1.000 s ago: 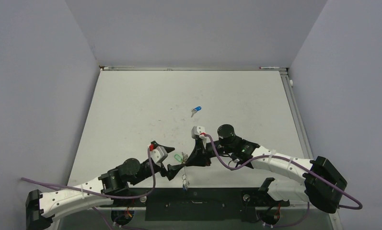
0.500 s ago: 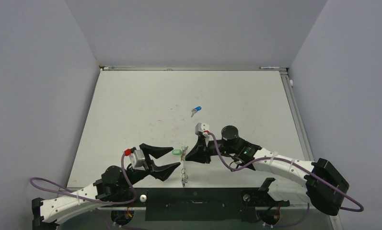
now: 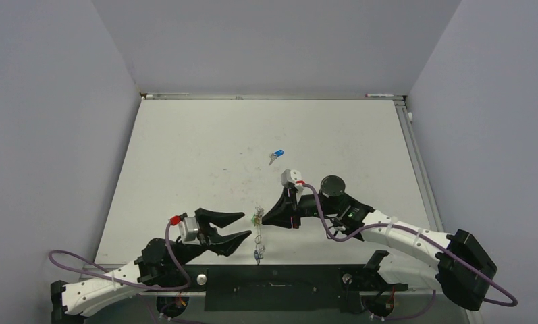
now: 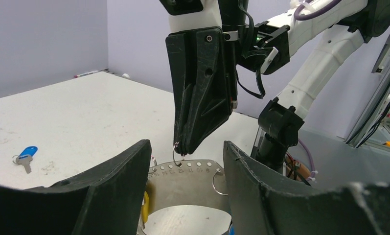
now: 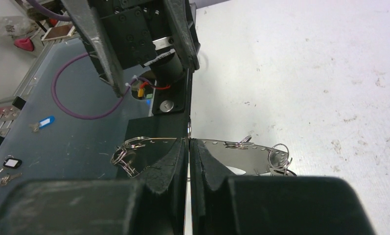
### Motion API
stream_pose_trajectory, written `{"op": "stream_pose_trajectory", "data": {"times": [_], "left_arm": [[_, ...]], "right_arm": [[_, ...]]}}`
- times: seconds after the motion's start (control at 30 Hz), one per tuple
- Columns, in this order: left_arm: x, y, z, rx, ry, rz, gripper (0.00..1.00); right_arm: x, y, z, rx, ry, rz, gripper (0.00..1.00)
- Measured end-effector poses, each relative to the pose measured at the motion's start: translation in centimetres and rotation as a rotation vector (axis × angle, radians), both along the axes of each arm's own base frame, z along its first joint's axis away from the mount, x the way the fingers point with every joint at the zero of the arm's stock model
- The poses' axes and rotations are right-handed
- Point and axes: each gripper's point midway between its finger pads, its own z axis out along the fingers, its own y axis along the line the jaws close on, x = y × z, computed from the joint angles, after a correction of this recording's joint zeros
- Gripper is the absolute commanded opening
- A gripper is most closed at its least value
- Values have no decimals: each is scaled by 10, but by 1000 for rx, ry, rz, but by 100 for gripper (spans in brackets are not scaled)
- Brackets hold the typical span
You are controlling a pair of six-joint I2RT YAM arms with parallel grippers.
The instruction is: Put the keys on the keyring
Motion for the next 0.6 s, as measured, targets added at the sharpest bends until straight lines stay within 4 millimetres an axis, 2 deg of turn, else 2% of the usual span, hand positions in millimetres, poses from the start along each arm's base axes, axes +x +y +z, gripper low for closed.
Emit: {"op": "stream_pose_trajectory", "data": {"times": [0.27, 0.6], "left_arm": [[-6, 2, 12, -48, -25, -25, 43], [-7, -5, 16, -58, -20, -49, 37]], "right_arm": [[-8, -5, 26, 62, -43, 23, 5], [-13, -10, 42, 101, -60, 24, 5]]}}
